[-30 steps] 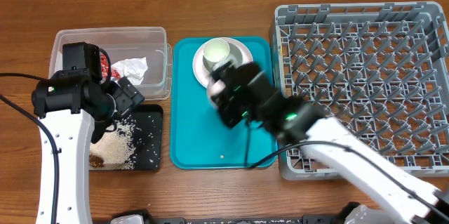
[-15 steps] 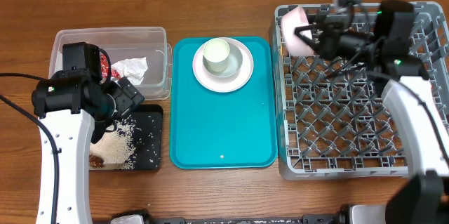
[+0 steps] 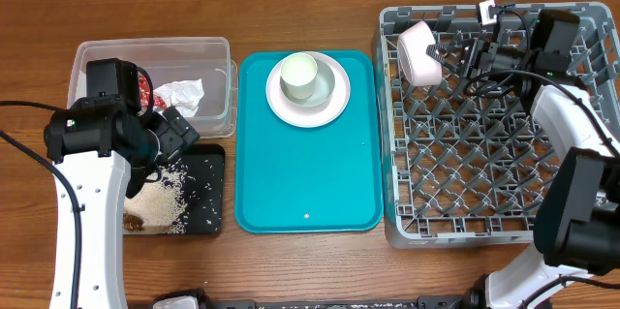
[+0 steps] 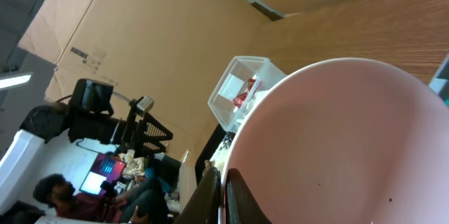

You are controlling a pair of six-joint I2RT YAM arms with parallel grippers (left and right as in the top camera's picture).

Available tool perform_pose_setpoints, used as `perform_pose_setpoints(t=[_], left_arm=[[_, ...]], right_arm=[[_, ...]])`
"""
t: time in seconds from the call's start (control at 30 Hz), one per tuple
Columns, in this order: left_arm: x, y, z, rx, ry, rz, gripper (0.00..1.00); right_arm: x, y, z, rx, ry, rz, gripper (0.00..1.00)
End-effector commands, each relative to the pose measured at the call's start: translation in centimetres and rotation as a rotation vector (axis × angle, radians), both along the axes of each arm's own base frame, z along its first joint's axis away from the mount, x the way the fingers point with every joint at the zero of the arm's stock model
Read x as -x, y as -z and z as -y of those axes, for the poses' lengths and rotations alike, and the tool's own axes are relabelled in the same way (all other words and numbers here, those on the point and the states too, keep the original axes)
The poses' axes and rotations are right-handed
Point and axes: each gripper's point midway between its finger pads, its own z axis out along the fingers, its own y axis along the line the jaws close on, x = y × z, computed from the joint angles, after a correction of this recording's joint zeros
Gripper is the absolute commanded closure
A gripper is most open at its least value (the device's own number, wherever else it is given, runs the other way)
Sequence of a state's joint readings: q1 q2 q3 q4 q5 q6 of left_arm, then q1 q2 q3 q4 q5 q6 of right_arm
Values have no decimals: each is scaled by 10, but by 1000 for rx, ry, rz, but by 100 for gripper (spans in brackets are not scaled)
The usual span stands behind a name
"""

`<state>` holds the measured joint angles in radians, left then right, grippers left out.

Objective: Sort waste into correct bins and load items into the dishwasher
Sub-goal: 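Lift the pink bowl and carry it right over the dish rack, then lower the pink bowl upright into the rack's back row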

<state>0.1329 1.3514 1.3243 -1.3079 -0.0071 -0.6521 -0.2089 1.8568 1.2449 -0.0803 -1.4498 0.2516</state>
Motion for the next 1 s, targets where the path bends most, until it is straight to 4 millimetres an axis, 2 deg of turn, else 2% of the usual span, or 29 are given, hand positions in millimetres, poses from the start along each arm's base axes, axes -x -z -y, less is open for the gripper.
perform_pose_setpoints(t=[0.0,0.17,0.6,0.97], left_arm=[[-1,0,-1,0,-3,2,0],[-1,0,-1,0,-3,2,0],[-1,0,-1,0,-3,2,0],[-1,0,-1,-1,-3,1,0]], right_arm=[[-7,0,3,19,27,5,96],[-16,11,7,60,93,-40,96],[-28,22,21,101,187,-90,96],[-42,59,30,143,264,-191,96]])
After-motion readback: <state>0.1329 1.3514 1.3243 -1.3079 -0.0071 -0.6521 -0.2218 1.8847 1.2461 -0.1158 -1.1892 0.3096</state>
